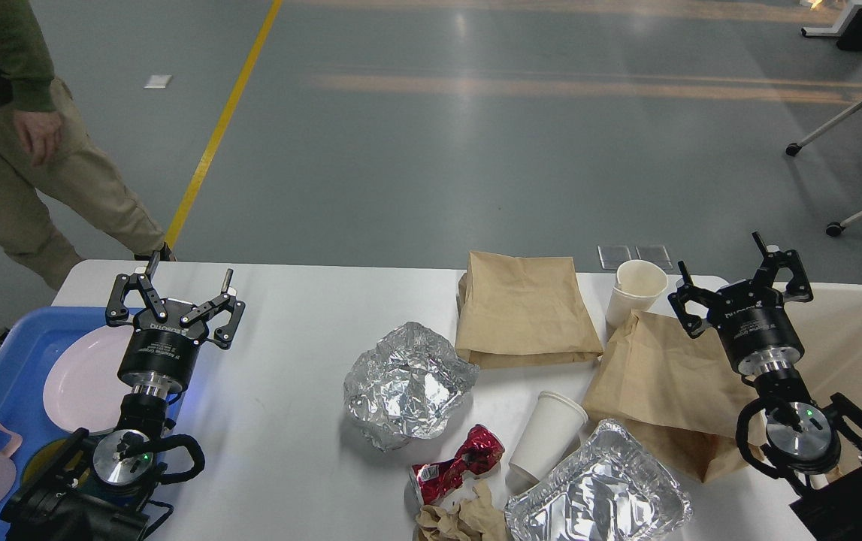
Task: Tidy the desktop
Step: 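Raise the right gripper from the bin edge and swing it over the table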
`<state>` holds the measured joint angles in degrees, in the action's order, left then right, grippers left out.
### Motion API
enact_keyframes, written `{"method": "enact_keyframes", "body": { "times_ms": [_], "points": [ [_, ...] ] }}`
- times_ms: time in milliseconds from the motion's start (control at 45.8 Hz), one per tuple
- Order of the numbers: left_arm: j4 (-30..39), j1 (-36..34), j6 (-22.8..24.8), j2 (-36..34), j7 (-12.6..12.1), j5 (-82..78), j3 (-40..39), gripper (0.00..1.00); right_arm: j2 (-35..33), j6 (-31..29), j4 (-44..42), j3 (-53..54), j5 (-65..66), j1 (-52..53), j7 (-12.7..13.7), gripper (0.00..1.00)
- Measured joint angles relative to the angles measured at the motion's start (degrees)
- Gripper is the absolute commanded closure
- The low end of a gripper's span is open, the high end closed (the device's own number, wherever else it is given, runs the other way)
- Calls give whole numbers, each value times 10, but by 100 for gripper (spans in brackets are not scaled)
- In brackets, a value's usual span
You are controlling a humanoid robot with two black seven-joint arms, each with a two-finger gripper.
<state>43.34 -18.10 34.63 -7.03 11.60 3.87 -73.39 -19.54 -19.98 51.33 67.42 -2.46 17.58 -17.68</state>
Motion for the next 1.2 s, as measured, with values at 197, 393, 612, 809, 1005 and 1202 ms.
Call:
{"method": "enact_keyframes", "body": {
  "times_ms": [197,393,612,809,1005,1202],
  "points": [
    [0,0,0,0,0,0,0,4,-3,-1,1,-1,0,8,2,0],
    [0,0,0,0,0,0,0,4,-1,14,-1,-4,1,26,25,0],
    [0,0,0,0,0,0,0,4,-27,19,2,-45,1,42,26,0],
    [0,0,0,0,0,0,0,4,-107,14,-1,-225,0,133,21,0],
    [0,0,0,0,0,0,0,4,-192,14,-5,-515,-1,299,21,0],
    [0,0,0,0,0,0,0,4,-214,12,-5,-948,-3,563,21,0]
  ]
}}
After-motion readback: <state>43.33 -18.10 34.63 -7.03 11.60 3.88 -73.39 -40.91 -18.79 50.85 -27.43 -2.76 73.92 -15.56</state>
